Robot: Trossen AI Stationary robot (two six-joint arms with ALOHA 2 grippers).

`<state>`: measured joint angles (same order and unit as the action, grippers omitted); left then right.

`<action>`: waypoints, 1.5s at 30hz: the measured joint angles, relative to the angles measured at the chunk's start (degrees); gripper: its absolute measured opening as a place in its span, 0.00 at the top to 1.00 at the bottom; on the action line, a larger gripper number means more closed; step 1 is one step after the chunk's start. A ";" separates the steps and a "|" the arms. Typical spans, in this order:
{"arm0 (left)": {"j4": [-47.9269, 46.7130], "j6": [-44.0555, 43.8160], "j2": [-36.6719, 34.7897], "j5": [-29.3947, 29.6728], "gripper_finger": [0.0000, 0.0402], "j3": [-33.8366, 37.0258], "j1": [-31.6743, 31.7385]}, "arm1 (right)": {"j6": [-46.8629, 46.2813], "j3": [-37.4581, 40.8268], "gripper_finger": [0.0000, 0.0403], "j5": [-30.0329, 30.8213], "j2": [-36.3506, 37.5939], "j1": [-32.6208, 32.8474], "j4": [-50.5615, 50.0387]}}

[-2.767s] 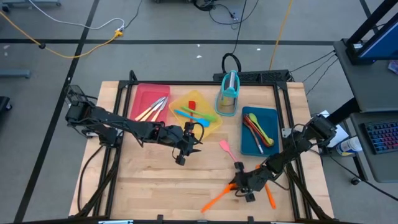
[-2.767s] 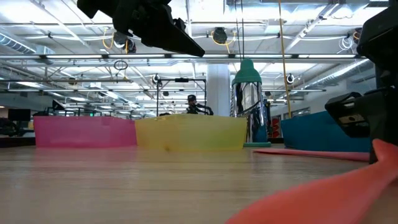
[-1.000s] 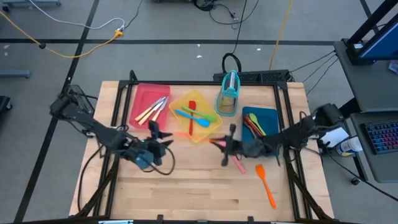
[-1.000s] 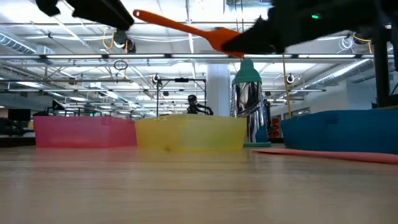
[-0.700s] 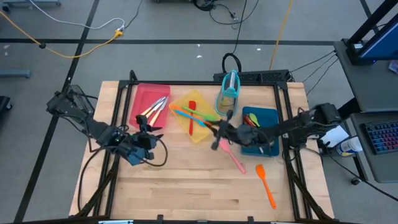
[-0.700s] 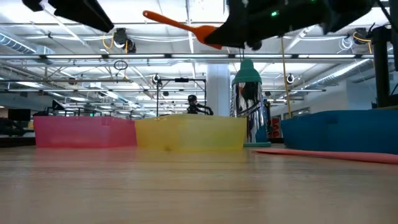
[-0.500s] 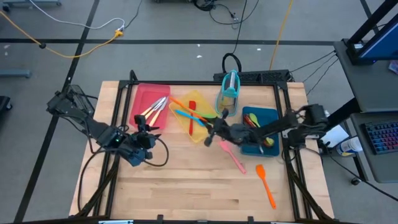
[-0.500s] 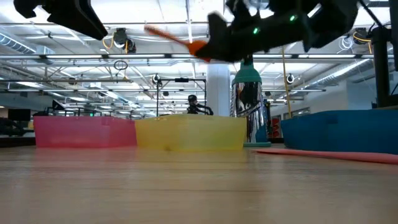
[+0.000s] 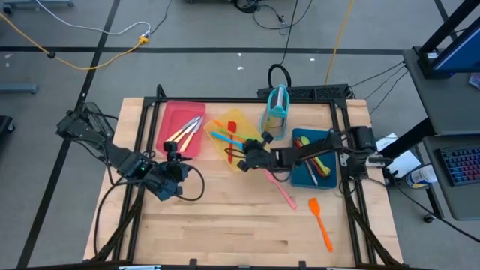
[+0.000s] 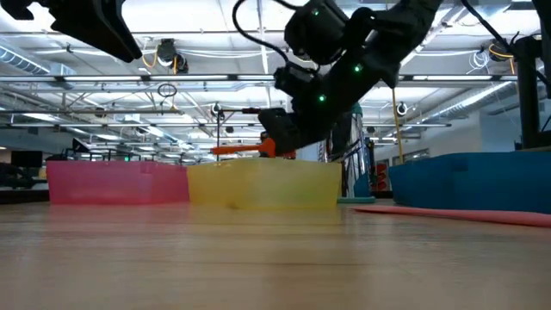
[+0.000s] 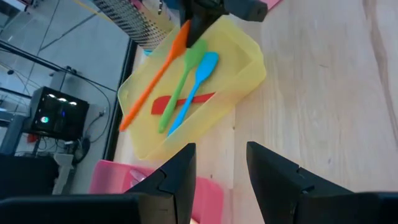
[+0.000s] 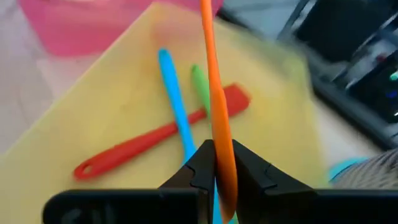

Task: Pick & Place Kitchen Items
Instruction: Put the left orange spatula into the yellow bin, then put the pink spatula into the yellow bin

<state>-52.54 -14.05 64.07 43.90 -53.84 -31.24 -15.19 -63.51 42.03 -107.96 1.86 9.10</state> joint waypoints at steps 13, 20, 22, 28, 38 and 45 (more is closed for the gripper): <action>0.05 -0.22 0.00 -0.07 0.64 0.00 0.04 | -3.72 0.11 0.91 -17.19 0.00 -4.79 -3.23; 0.05 -0.23 0.00 -0.09 0.64 0.00 0.04 | -3.10 0.13 0.86 -18.04 0.02 -4.80 -4.63; 0.05 -0.25 0.00 -0.09 0.64 0.00 0.04 | -2.33 0.13 0.84 -18.04 0.02 -4.69 -4.37; 0.05 -0.29 0.00 -0.09 0.64 0.00 0.04 | 0.05 0.13 0.75 -18.14 0.02 -3.47 -2.05; 0.10 -1.78 0.00 -0.11 0.64 0.00 0.04 | 3.95 0.16 0.70 -16.12 6.49 2.54 0.07; 0.10 -1.73 0.00 -0.17 0.64 0.00 0.04 | 10.20 0.13 0.68 -14.92 9.46 7.97 -0.74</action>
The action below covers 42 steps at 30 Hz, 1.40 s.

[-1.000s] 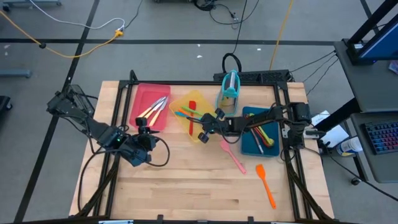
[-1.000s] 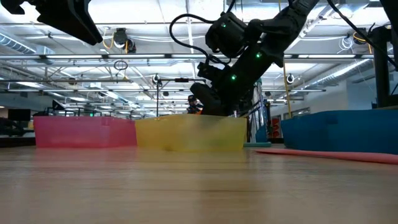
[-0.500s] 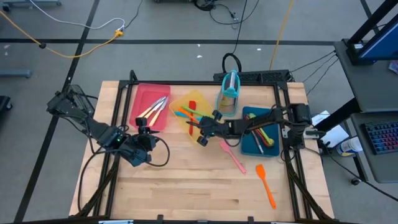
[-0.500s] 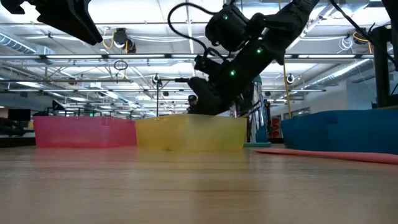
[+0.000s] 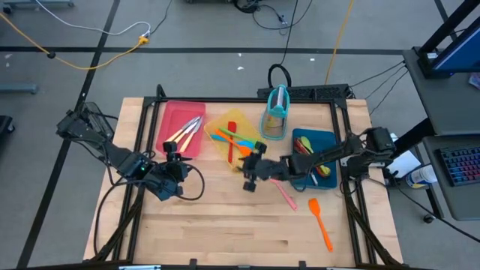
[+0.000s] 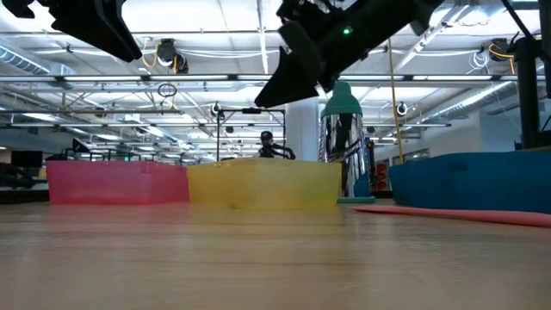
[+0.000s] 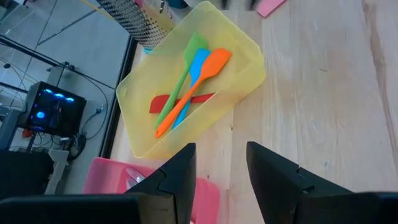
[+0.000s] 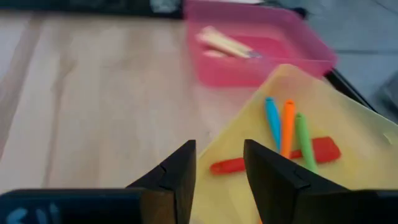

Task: Pick & Place Kitchen Items
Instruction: Put the pink spatula into the yellow bin

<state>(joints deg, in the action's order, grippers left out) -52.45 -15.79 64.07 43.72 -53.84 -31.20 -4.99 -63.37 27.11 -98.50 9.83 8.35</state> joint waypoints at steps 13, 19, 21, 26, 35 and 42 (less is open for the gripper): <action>-0.01 -0.05 0.00 0.00 0.64 0.00 0.00 | -10.74 0.00 0.51 -0.22 0.86 4.54 -8.56; -0.02 -0.07 0.00 0.00 0.64 0.00 -0.02 | -18.65 0.04 0.54 -2.11 0.74 4.52 -22.11; 0.00 -0.05 0.00 0.01 0.64 0.00 0.00 | -22.49 0.04 0.55 -3.55 0.76 4.06 -27.07; 0.00 -0.07 0.00 0.01 0.64 0.00 0.00 | -32.03 0.04 0.57 -7.92 0.75 1.54 -34.96; 0.00 -0.22 0.00 0.02 0.64 0.00 0.00 | -32.88 0.04 0.55 -12.96 -0.34 -1.34 -37.47; -0.02 -0.19 0.00 0.02 0.64 0.00 0.00 | -33.90 0.04 0.55 -16.02 -3.41 -3.82 -40.66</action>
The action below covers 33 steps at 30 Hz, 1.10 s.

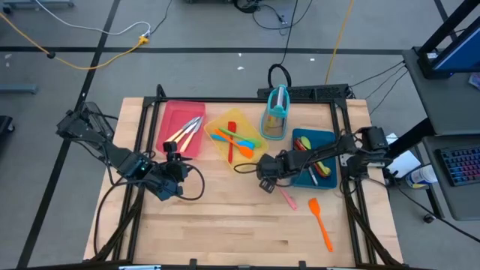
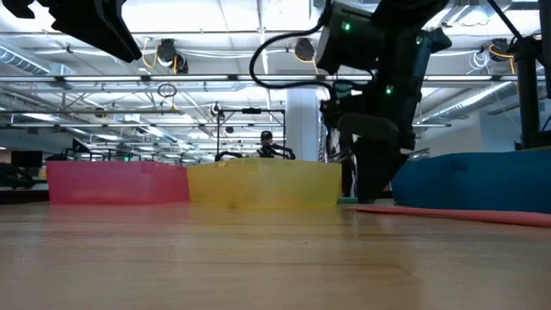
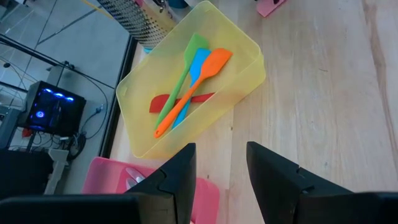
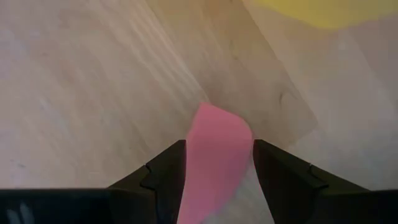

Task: Pick & Place Kitchen Items
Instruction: Put the pink spatula into the yellow bin

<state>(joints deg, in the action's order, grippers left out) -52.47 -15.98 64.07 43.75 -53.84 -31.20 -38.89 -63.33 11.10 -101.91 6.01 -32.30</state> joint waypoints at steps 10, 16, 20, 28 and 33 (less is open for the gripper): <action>0.00 0.16 0.02 0.02 0.64 0.00 -0.02 | -2.31 -0.04 0.55 -5.27 -0.46 -2.29 -0.88; 0.00 0.27 0.02 0.00 0.64 0.00 0.00 | -0.94 -0.22 0.55 -4.55 -1.86 -1.81 -1.36; 0.08 0.28 0.02 0.03 0.64 0.00 -0.01 | -2.02 -0.31 0.56 -2.52 -2.93 -1.83 -1.99; 0.09 0.21 0.02 0.02 0.64 0.00 0.00 | -7.73 -0.15 0.56 1.36 -3.05 -1.99 -2.22; 0.09 0.25 0.02 0.03 0.64 0.00 0.00 | -14.50 -0.15 0.55 2.07 -3.15 -2.04 -2.24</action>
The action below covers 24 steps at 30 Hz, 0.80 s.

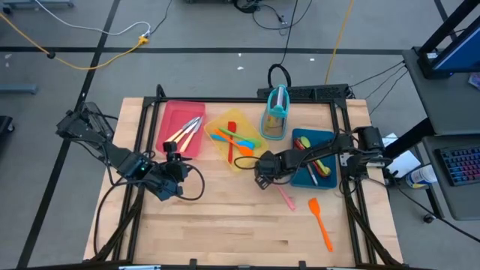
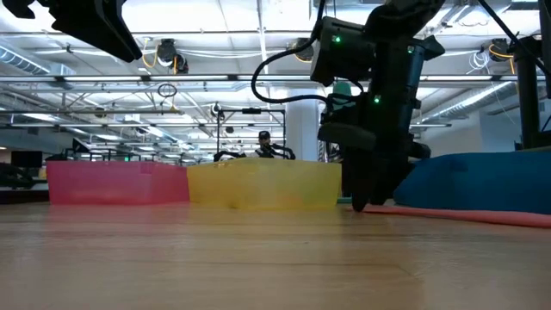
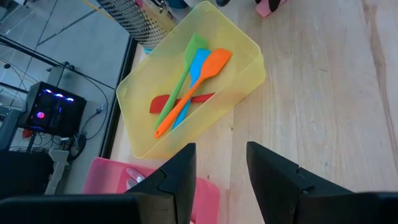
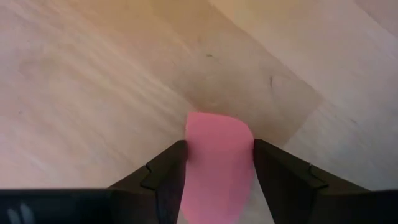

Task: Pick & Place Kitchen Items
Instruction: Put the pink spatula into the yellow bin

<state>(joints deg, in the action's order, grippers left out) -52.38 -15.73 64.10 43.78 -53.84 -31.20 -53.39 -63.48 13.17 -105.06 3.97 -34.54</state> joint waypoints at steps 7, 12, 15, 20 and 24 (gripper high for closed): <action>0.00 -0.04 0.00 -0.01 0.64 0.00 0.00 | 1.63 0.07 0.56 0.53 0.00 -0.07 0.02; 0.00 -0.06 0.00 -0.01 0.64 0.00 0.00 | 1.68 0.09 0.55 0.36 -0.02 -0.09 -0.12; 0.00 -0.08 0.00 -0.01 0.64 0.00 0.00 | 1.45 0.09 0.56 -0.57 -0.04 -0.17 -0.29; 0.01 -0.10 0.00 0.01 0.64 0.00 -0.01 | 0.27 0.11 0.61 -2.01 -0.04 -0.22 0.00; 0.02 -0.05 0.00 -0.01 0.64 0.00 0.00 | 1.06 0.11 0.69 -2.51 -0.03 -0.22 0.04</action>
<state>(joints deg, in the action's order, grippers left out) -52.36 -15.78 64.10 43.77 -53.84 -31.20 -52.33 -63.37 10.66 -105.08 3.75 -34.50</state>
